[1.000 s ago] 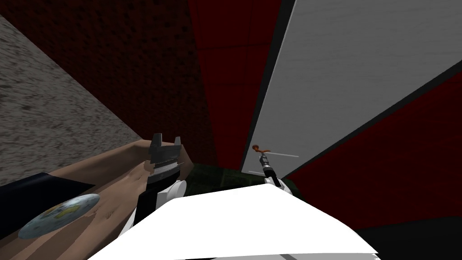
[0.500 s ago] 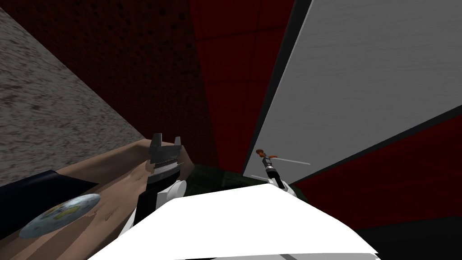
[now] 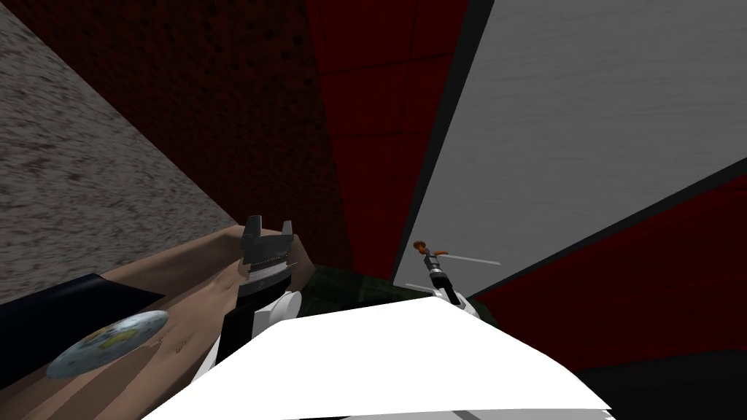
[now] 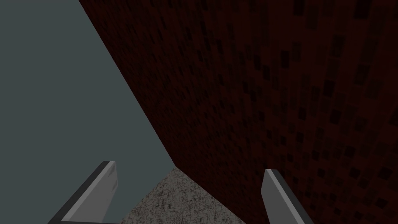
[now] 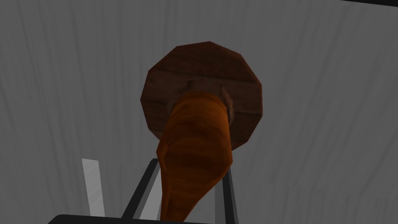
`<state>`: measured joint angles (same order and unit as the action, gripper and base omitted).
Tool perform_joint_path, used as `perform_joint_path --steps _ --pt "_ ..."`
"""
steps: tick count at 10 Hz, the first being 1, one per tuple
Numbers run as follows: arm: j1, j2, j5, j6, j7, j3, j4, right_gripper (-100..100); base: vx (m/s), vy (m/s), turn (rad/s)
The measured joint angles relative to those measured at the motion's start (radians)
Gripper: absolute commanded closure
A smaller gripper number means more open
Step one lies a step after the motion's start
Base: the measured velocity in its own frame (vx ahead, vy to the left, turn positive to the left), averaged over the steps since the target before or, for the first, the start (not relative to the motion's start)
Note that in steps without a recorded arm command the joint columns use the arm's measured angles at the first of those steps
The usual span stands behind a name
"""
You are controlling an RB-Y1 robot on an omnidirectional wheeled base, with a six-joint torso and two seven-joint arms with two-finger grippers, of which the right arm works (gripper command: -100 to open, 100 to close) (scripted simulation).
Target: Pull the door open
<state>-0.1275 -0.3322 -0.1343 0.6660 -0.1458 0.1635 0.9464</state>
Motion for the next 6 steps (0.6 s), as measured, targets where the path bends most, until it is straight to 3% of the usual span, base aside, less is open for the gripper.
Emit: perform_joint_path --steps 6 --pt "-0.047 -0.050 0.014 0.044 -0.061 -0.048 0.012 100 -0.217 -0.049 0.150"
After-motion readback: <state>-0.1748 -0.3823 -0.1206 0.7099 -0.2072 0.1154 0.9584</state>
